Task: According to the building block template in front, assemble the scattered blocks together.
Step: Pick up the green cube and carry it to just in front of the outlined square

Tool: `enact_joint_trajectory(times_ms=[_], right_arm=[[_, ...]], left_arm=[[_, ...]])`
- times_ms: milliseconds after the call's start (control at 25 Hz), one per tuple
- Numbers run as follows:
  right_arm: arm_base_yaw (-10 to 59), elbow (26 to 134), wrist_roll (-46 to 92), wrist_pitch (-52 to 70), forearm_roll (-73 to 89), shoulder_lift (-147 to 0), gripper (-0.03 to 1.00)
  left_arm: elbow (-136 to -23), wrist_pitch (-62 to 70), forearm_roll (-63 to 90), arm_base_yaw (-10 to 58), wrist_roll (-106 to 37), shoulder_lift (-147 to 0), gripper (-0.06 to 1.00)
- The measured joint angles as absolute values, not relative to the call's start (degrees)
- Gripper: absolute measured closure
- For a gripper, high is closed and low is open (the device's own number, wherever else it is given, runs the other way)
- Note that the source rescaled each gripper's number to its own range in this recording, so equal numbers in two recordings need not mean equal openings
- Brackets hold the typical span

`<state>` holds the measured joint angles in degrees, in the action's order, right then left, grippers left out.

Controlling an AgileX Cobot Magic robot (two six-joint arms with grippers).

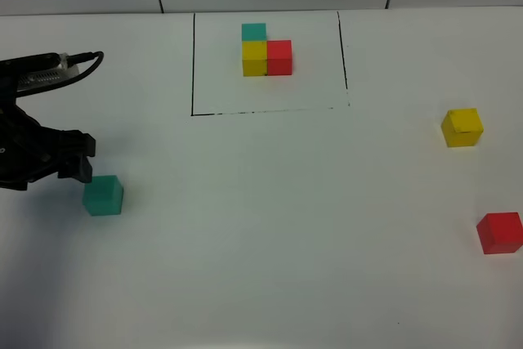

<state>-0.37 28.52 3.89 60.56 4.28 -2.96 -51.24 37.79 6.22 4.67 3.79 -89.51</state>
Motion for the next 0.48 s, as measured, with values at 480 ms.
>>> enact_joint_trajectory(times_ms=[480], right_arm=[[-0.4, 28.5, 3.9, 60.6, 4.3, -3.0, 0.23]], left_arm=[[-51.2, 33.7, 5.3, 9.7, 8.3, -89.6, -0.01]])
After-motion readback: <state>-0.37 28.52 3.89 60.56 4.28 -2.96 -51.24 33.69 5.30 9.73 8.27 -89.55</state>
